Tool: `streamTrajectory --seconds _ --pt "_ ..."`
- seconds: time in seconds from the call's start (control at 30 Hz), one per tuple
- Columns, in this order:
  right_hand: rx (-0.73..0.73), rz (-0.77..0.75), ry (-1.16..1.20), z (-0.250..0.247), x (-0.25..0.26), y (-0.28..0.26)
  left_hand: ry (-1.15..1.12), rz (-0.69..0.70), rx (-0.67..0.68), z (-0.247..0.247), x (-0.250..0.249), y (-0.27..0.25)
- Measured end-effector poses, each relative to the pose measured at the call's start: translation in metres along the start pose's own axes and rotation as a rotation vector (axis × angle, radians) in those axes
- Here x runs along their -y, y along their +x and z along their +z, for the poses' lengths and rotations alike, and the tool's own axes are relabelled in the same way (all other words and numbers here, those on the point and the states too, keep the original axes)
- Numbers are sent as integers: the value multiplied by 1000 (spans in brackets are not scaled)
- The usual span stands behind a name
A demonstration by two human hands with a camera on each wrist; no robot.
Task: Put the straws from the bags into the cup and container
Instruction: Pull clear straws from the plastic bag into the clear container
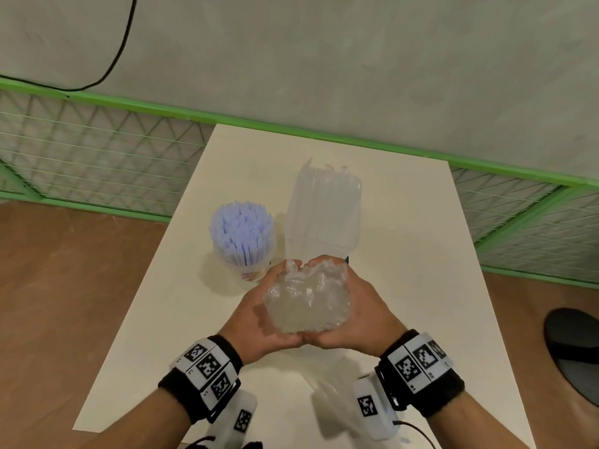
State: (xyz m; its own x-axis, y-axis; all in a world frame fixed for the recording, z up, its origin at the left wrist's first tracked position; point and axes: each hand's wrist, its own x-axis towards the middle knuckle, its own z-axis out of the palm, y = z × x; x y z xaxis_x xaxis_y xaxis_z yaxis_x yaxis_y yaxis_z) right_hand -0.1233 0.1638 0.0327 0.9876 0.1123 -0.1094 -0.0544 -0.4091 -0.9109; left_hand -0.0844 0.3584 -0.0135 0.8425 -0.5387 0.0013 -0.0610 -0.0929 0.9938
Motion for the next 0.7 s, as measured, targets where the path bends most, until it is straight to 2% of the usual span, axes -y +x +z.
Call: streamTrajectory --seconds 0.17,0.37,0.47,0.7 --pt "80 2 16 8 2 9 -25 -76 -59 -3 8 -3" --pt "124 26 -122 5 -9 15 -74 -132 -120 1 13 -7" --pt "76 4 -132 -4 -12 8 -96 -164 -146 2 13 -9" --pt "-144 -92 -188 -9 -15 -24 -117 -220 -213 1 13 -11"
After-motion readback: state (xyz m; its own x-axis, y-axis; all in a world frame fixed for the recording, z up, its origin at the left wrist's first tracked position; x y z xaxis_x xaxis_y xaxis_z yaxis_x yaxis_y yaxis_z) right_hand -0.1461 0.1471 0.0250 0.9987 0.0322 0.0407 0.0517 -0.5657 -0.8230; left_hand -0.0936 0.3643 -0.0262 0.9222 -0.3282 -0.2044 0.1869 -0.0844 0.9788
